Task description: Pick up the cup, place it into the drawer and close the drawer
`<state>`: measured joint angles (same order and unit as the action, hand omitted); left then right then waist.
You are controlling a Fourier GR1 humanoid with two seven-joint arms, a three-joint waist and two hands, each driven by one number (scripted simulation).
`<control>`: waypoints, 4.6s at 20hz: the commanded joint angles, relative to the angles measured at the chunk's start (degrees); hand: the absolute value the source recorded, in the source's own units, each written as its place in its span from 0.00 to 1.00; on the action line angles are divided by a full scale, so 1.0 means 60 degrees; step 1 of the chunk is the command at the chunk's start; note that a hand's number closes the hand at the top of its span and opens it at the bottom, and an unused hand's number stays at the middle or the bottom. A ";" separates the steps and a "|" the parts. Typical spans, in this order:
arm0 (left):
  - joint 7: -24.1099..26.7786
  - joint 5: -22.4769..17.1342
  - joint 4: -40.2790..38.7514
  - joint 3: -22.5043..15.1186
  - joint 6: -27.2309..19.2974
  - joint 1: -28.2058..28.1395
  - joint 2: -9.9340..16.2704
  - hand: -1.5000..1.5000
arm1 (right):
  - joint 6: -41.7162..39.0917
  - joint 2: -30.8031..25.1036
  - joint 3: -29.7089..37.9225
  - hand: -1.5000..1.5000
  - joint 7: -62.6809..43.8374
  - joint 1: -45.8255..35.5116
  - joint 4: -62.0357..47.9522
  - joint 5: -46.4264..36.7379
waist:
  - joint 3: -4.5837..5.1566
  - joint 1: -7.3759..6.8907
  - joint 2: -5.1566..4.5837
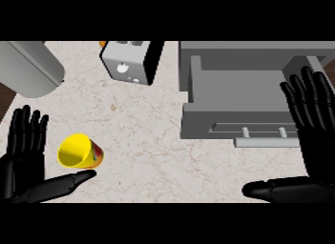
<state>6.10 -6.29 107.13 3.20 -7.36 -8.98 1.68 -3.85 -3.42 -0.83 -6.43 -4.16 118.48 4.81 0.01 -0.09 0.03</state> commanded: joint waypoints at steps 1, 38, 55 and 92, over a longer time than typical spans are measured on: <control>0.0094 0.0007 -0.0596 0.0369 0.0024 0.0053 0.0123 0.00 | -0.0064 0.0052 0.0175 0.00 0.0062 -0.0102 -0.0247 0.0272 | -0.0001 0.0003 -0.0003; 0.5904 -0.0731 -0.9256 0.2160 0.1805 0.1854 0.0928 0.00 | -0.0748 -0.0420 0.1022 0.00 -0.0408 -0.0363 -0.0102 0.0991 | 0.0002 0.0026 -0.0009; 0.7295 -0.1187 -1.1819 0.2239 0.2342 0.3270 0.1022 0.00 | -0.0548 -0.0372 0.0999 0.00 -0.1009 -0.0528 0.0384 0.1137 | 0.0003 0.0036 -0.0009; 0.8549 -0.1425 -1.0775 0.1361 0.4111 0.4073 0.0935 1.00 | -0.0676 -0.0463 0.0849 0.00 -0.1318 0.0331 0.1272 0.0979 | -0.0006 -0.0010 0.0044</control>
<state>55.76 -14.17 36.37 12.58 13.20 17.39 7.10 -7.96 -5.22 3.78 -11.06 -3.55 122.18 9.70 0.00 0.09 0.08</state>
